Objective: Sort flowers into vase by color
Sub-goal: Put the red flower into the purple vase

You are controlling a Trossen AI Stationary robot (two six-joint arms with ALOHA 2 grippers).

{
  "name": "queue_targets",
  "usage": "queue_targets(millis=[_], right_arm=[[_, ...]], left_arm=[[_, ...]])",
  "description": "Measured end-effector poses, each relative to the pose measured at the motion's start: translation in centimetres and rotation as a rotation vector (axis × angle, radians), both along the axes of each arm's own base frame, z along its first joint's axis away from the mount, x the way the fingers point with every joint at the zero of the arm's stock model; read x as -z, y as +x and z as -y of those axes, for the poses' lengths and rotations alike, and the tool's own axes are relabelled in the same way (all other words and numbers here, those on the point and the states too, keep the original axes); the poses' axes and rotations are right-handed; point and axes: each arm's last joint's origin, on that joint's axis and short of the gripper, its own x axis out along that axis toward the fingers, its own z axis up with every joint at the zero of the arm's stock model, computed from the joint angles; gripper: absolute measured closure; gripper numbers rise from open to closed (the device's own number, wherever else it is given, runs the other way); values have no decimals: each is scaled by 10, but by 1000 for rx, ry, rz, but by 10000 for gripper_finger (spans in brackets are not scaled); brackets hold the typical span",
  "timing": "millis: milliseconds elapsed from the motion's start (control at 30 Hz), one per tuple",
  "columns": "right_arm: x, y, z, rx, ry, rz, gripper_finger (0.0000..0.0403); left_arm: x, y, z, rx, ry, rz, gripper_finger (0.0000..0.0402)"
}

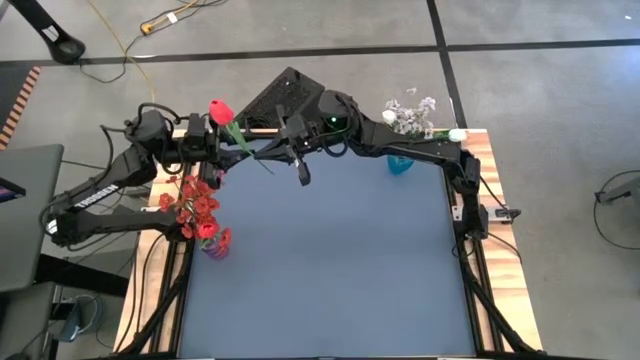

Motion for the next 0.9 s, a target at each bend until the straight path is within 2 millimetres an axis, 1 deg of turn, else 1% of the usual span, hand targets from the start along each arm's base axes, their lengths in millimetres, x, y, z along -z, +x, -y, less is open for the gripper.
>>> queue_targets(millis=[167,300,433,533,767,900], right_arm=[[3,-2,1,-1,-11,-39,384],[6,0,1,-1,-16,-51,384],[4,0,1,6,-20,-35,384],[3,1,1,48,-22,-15,384],[3,2,-1,59,-15,-16,384],[3,2,-4,59,-13,-24,384]], left_arm=[[-2,-11,6,4,10,7,249],[-5,-21,11,1,57,21,249],[-3,-23,13,19,59,5,249],[-1,-19,11,43,47,-17,249],[4,2,4,63,15,-45,249],[6,9,1,68,3,-52,249]])
